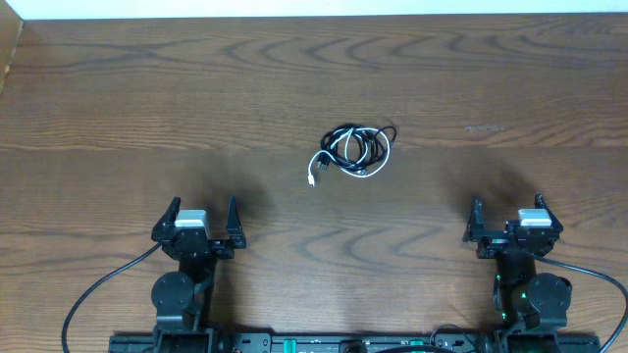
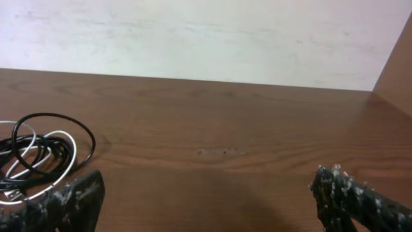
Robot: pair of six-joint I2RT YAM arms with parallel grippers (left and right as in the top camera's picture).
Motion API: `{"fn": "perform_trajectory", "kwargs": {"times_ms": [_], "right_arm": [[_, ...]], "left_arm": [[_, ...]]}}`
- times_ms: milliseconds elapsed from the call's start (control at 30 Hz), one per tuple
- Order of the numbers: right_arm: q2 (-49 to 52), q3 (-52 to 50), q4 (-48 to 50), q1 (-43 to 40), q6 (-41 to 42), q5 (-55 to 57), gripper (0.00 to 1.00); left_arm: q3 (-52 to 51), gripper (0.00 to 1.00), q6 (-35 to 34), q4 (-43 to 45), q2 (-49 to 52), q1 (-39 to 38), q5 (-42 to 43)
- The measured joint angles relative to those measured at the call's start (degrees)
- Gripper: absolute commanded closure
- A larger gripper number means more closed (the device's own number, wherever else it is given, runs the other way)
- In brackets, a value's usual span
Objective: Untangle cables
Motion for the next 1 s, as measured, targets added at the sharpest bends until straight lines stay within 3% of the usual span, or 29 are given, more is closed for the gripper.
{"fn": "perform_trajectory", "kwargs": {"times_ms": [733,1000], "right_arm": [[0.0,0.0,0.5,0.0,0.1,-0.3,0.01],[0.0,-0.1,11.1,0.0,11.9,-18.7,0.01]], "left_arm": [[0.0,0.02,0.0,0.0,0.0,0.0,0.0],[0.1,0.02,-1.6,0.1,0.0,0.0,1.0]]}}
